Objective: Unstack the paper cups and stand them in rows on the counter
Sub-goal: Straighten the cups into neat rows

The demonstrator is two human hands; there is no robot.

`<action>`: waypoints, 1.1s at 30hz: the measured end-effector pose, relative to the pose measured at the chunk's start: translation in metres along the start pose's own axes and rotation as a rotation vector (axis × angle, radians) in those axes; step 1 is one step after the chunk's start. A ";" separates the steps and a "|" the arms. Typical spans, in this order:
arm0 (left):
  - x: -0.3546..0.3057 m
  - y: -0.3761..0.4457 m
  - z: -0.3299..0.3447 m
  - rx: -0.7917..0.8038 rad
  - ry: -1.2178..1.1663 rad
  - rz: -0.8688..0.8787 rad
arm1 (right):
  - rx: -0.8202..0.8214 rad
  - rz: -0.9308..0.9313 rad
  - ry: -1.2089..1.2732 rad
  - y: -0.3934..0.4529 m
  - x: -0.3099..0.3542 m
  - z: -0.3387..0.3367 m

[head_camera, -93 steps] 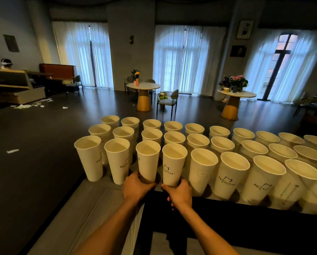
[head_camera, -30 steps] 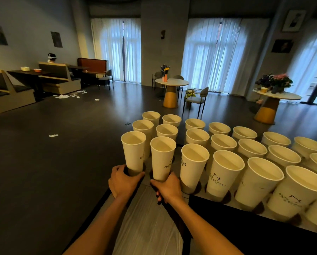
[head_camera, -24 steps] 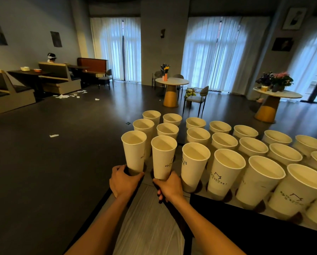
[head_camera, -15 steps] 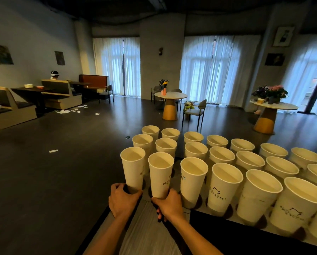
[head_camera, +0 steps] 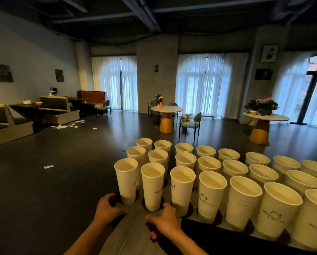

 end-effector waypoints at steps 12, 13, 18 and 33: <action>-0.134 0.025 -0.134 -0.398 -0.165 0.218 | 0.105 -0.098 -0.269 -0.040 0.063 -0.045; -0.161 0.023 -0.132 -0.390 -0.199 0.277 | 0.121 -0.122 -0.262 -0.046 0.076 -0.050; -0.280 0.001 -0.078 -0.122 -0.075 0.652 | 0.082 -0.325 -0.319 -0.072 0.143 -0.098; -0.336 0.004 0.160 0.238 0.656 0.823 | -0.548 -0.359 -0.785 -0.006 0.153 -0.231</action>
Point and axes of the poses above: each hand's wrist, its own y-axis towards the middle knuckle, its own z-axis out of the palm, x = y × z, the point moved 7 cm from there along y, towards the middle knuckle, and after that the axes turned 9 degrees about z, right-handed, at the moved point
